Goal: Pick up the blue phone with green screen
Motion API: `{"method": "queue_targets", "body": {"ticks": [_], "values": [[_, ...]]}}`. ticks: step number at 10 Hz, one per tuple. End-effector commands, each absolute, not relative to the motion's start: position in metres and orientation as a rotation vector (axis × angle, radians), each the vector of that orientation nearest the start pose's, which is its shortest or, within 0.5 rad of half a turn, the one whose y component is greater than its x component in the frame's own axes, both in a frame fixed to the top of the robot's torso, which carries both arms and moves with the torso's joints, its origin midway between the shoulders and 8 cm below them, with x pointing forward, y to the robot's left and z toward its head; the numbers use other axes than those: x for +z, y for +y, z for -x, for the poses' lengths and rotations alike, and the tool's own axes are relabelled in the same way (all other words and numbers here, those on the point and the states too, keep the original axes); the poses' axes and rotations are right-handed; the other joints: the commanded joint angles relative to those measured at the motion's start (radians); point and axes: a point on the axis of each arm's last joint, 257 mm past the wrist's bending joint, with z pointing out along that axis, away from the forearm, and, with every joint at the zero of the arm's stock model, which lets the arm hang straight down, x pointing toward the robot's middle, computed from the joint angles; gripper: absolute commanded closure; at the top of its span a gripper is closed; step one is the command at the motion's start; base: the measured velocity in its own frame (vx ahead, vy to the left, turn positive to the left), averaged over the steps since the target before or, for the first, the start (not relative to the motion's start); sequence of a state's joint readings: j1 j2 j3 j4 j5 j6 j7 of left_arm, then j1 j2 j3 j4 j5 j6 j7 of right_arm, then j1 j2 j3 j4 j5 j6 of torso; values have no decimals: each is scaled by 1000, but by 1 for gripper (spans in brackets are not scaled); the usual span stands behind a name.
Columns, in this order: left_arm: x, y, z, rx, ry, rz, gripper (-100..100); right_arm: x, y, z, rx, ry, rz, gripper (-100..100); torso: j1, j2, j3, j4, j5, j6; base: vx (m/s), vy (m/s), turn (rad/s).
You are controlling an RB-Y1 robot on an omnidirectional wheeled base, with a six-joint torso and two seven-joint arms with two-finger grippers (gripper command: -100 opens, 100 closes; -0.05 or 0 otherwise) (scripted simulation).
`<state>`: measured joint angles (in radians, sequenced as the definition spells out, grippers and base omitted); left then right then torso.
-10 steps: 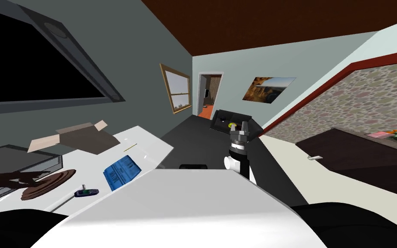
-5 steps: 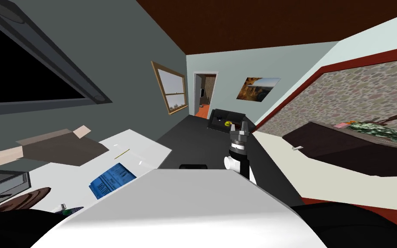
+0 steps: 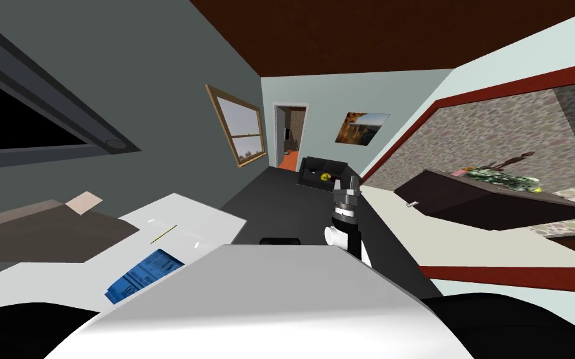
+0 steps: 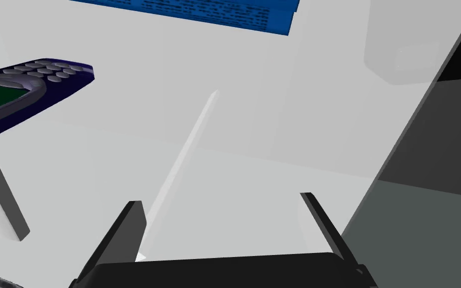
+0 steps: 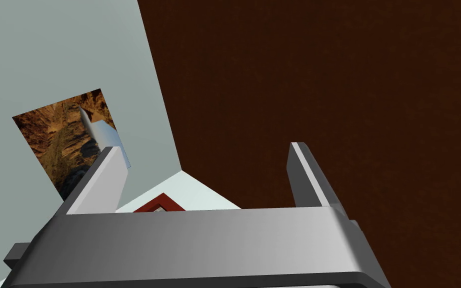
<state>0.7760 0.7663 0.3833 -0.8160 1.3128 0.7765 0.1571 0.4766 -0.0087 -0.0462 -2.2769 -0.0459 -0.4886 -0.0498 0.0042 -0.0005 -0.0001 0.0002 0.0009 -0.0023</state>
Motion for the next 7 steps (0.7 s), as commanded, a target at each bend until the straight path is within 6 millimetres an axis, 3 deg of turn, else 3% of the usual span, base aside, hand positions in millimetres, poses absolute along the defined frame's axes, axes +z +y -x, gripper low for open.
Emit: {"method": "queue_targets", "body": {"ticks": [1,7], "values": [[-469,648,182,150,64,3005,-100,30,-297,-344,1342,568,-687,0,0,0,0,0,0,0,13,65,-163],[-459,646,214,203,-147,3032,-100,30,-297,-344,1342,568,-687,0,2,0,0,0,0,1,6,53,-118]]}}
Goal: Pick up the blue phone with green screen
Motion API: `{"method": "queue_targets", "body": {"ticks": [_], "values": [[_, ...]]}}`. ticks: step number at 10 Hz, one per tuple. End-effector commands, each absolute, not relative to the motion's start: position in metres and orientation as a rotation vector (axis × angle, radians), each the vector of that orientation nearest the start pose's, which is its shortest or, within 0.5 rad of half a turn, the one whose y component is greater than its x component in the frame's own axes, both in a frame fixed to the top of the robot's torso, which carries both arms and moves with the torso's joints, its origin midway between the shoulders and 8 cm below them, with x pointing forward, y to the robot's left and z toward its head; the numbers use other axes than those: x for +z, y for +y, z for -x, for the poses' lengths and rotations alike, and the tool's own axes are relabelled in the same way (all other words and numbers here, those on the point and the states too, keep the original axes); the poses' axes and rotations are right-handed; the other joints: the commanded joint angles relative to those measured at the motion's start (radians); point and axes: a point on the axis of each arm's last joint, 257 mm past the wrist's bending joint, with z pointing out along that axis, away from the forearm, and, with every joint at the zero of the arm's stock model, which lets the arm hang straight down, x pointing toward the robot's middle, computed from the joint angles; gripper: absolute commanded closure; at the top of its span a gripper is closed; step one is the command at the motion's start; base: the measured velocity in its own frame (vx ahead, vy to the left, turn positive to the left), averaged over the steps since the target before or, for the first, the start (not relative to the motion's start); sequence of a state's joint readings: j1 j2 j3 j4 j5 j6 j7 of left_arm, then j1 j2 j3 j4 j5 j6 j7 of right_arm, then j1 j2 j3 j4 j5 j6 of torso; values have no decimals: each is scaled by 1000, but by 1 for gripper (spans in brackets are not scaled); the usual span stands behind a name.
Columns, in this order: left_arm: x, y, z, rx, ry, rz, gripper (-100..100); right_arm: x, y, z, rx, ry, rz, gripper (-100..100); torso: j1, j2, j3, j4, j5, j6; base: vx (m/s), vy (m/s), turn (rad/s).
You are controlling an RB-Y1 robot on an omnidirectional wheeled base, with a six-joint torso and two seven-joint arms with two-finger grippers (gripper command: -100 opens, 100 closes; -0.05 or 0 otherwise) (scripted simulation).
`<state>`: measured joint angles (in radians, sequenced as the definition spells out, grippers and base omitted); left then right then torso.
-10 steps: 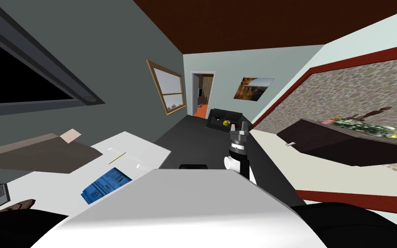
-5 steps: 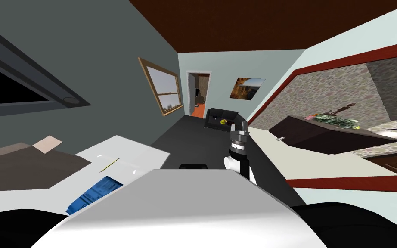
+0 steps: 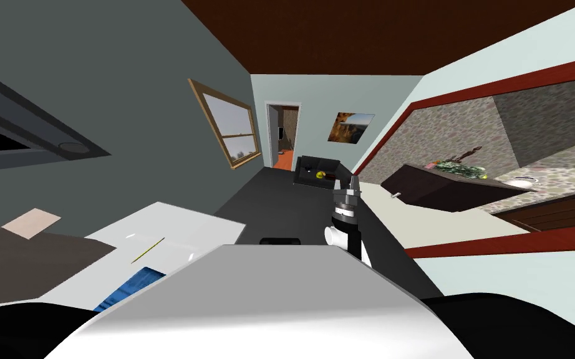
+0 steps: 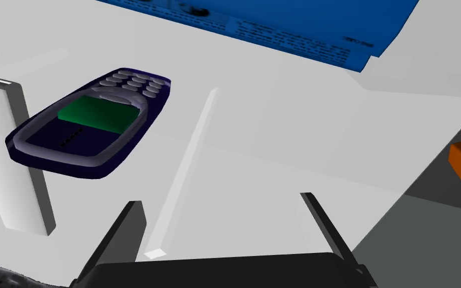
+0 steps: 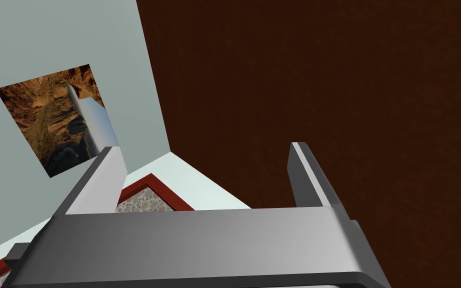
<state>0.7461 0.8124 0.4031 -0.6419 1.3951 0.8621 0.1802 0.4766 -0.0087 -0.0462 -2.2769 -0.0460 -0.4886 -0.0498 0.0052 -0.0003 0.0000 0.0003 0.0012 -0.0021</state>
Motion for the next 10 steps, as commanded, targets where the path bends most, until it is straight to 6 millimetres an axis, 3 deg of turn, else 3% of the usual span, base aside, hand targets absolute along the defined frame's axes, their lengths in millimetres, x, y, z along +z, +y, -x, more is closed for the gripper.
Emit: {"method": "queue_targets", "body": {"ticks": [1,6,7,8,9,10], "values": [[-455,644,221,210,-226,3040,-100,30,-297,-344,1342,568,-687,0,0,0,0,0,0,0,8,61,-176],[-444,635,240,211,-523,3054,-100,30,-297,-344,1342,568,-687,0,2,0,0,0,1,0,4,98,-194],[-446,637,238,213,-478,3053,-100,30,-297,-344,1342,568,-687,0,2,-1,0,0,0,0,3,41,-47],[-446,636,238,213,-489,3054,0,30,-297,-344,1342,568,-687,0,-1,-1,0,0,0,-1,0,8,6],[-462,628,234,211,-478,3053,-100,30,-297,-344,1342,568,-687,0,-3,0,0,0,-1,-1,-23,42,32],[-469,625,232,210,-473,3053,-100,30,-297,-344,1342,568,-687,0,-2,1,0,0,0,-1,-16,56,31]]}}
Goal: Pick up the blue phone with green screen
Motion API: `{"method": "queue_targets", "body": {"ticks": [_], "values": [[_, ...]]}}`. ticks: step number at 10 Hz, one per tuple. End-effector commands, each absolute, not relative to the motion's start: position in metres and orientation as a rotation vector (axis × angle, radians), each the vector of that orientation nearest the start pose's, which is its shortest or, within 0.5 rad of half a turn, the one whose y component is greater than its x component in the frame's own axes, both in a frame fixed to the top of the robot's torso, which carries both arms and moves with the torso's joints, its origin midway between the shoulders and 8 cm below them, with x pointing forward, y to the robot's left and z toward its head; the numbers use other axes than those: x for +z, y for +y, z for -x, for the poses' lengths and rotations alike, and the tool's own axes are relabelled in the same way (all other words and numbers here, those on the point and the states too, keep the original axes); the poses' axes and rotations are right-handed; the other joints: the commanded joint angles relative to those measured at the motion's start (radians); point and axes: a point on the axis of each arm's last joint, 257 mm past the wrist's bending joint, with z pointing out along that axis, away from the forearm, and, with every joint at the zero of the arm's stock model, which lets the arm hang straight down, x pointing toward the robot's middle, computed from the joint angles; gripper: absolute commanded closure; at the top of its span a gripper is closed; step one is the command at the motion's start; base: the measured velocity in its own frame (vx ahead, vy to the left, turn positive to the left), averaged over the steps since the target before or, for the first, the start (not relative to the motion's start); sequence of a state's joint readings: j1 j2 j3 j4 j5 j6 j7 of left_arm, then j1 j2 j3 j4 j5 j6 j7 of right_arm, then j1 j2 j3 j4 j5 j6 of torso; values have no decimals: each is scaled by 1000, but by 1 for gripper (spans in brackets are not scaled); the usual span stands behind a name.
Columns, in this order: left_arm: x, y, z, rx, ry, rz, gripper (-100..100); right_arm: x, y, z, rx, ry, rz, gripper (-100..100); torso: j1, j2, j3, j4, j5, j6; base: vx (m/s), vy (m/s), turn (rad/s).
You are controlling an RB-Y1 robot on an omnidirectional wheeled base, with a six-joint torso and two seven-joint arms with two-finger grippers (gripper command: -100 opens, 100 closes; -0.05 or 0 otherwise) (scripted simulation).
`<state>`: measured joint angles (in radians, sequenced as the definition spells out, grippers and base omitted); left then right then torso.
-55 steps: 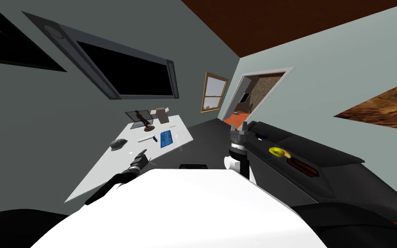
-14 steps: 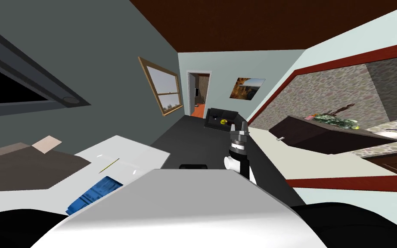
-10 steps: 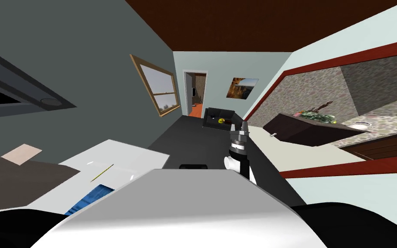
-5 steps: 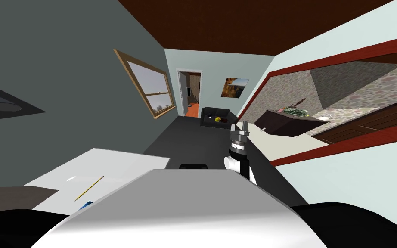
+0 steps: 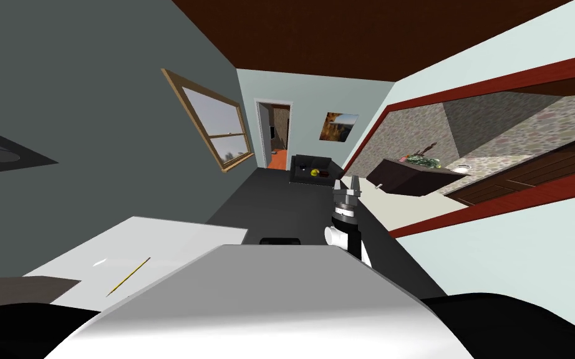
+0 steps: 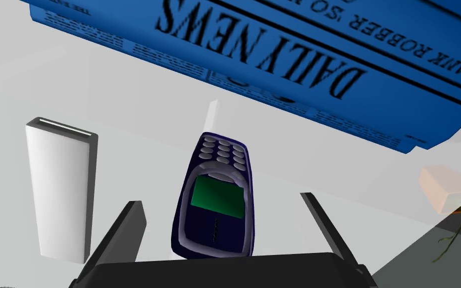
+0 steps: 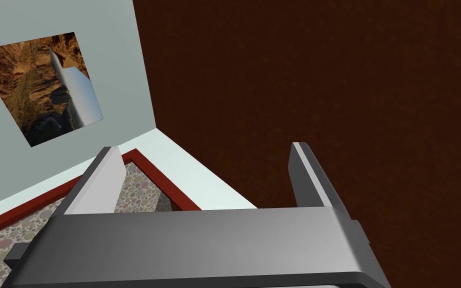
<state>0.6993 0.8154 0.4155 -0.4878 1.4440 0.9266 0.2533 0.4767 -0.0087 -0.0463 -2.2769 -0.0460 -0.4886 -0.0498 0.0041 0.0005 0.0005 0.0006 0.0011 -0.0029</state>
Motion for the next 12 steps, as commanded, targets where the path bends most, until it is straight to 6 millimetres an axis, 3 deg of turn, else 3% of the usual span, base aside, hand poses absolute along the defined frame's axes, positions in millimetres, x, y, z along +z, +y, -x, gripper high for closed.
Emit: {"method": "queue_targets", "body": {"ticks": [1,2,3,7,8,9,11,12], "values": [[-469,625,232,210,-473,3053,-100,30,-297,-344,1342,568,-687,0,0,0,0,0,0,0,-7,36,10],[-468,625,231,209,-480,3052,-100,30,-297,-344,1342,568,-687,0,-1,0,0,0,0,0,-4,12,-3],[-468,625,232,209,-477,3052,100,30,-297,-344,1342,568,-687,0,-2,-1,0,0,-1,0,0,0,0],[-468,625,232,209,-477,3053,100,30,-297,-344,1342,568,-687,0,-3,-1,0,0,-1,0,0,0,0],[-468,625,232,209,-477,3053,0,30,-297,-344,1342,568,-687,0,-3,-1,0,0,-1,0,0,0,0],[-453,633,236,212,-484,3054,100,30,-297,-344,1342,568,-687,0,-3,-1,0,0,-1,0,8,-43,-40],[-450,628,252,248,-525,3045,100,30,-297,-344,1342,568,-687,0,-6,-2,-1,-1,-2,0,14,-35,-9],[-453,633,236,212,-484,3054,100,30,-297,-344,1342,568,-687,0,-5,-1,-1,-1,-1,-1,1,-6,24]]}}
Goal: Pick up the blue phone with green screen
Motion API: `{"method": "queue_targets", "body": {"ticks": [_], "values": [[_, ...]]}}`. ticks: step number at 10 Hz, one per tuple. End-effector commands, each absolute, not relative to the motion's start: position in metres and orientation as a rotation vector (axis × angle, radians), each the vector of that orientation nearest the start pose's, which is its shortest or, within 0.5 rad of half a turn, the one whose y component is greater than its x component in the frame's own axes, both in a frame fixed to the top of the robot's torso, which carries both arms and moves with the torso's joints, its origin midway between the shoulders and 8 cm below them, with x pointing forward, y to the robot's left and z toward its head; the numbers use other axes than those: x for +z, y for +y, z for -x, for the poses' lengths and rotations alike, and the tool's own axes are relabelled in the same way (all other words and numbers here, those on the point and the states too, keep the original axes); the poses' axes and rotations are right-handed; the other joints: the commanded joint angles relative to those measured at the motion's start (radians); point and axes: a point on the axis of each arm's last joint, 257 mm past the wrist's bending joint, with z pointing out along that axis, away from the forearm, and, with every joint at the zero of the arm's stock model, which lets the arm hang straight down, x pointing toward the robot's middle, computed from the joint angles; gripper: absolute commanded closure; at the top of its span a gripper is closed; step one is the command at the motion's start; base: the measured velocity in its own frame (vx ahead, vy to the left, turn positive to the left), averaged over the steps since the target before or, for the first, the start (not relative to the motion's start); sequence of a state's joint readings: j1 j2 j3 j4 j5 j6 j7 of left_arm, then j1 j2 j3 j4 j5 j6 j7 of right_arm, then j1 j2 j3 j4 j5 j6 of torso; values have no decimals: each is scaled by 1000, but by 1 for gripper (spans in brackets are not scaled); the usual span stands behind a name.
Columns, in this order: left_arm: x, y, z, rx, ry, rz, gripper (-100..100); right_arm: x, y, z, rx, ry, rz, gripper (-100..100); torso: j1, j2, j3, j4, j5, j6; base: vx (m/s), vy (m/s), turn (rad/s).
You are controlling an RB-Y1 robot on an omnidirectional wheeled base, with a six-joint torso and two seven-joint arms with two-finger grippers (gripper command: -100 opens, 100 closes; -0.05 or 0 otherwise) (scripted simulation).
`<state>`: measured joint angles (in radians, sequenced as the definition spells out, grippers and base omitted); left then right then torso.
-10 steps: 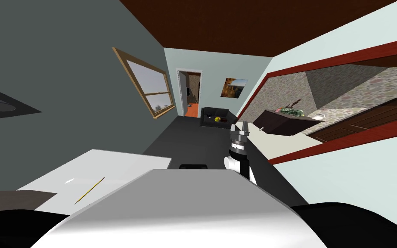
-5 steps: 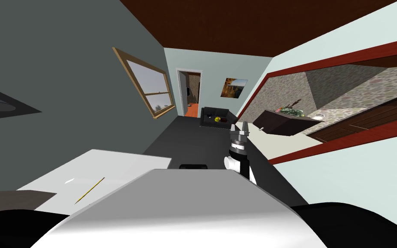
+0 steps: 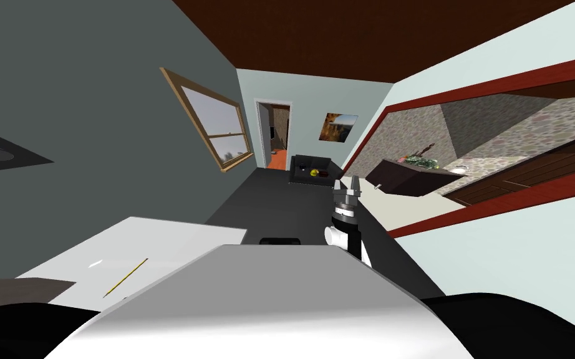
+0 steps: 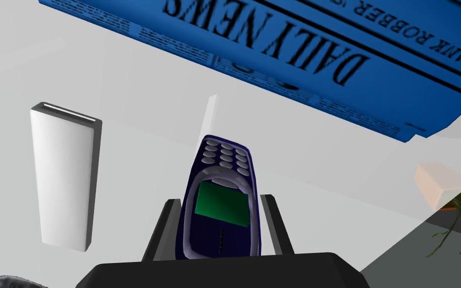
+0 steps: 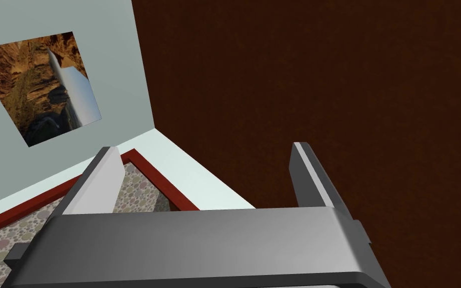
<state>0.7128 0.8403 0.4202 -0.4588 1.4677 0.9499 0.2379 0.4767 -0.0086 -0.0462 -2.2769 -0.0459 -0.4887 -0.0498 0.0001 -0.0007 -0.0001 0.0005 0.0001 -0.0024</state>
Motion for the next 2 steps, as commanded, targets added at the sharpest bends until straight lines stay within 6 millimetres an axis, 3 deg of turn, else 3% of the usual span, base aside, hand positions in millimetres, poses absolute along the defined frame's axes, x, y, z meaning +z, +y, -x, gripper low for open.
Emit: {"method": "queue_targets", "body": {"ticks": [1,2], "values": [[-451,630,243,228,-497,3052,100,30,-297,-344,1342,568,-687,0,0,0,0,0,0,0,0,0,0],[-451,631,242,225,-498,3052,0,30,-297,-344,1342,568,-687,0,1,0,0,0,0,0,0,0,0]]}}
